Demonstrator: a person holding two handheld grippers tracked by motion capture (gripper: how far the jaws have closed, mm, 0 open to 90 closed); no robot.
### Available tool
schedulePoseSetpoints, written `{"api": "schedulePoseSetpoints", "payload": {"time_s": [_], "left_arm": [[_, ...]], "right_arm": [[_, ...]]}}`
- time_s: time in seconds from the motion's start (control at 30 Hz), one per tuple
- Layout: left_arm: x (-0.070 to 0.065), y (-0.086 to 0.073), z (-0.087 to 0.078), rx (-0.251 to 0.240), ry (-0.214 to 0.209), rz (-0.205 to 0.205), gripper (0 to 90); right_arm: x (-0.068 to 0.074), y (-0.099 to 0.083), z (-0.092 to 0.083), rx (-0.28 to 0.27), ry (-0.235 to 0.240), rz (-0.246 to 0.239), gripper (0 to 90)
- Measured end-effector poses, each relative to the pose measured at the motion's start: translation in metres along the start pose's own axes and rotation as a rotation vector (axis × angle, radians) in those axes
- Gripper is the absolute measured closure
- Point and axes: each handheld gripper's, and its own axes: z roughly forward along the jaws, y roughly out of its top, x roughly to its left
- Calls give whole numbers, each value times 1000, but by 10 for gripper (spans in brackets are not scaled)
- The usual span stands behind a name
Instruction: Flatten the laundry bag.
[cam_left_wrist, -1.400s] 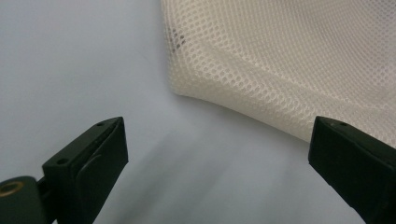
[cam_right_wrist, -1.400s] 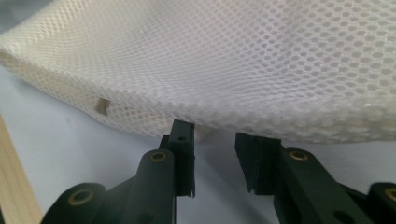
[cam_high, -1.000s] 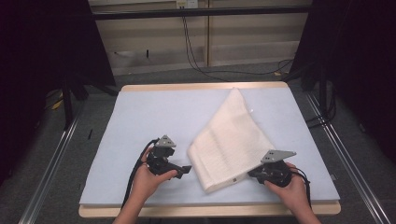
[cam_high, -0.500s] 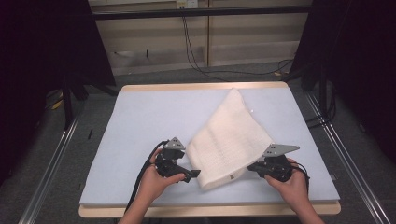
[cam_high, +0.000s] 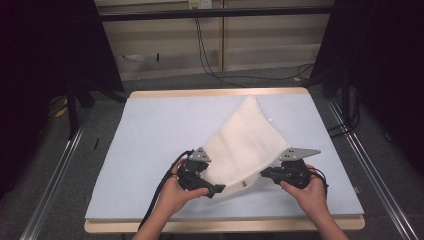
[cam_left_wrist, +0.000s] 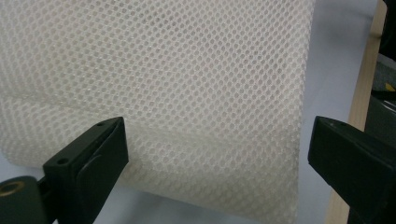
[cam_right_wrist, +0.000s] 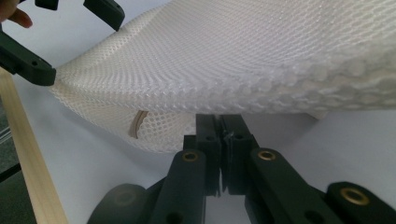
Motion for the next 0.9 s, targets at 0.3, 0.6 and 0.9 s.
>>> {"api": "schedulePoseSetpoints", "payload": {"time_s": [0.3, 0.6, 0.9], "left_arm": [[-3, -1, 0, 16, 39, 1, 5], [-15, -3, 0, 32, 57, 79, 78], [-6, -5, -8, 64, 92, 67, 756]], "right_arm": [[-3, 9, 0, -21, 5, 24, 874], [-3, 12, 2, -33, 6, 40, 874], [-3, 13, 6, -32, 19, 54, 871]]}}
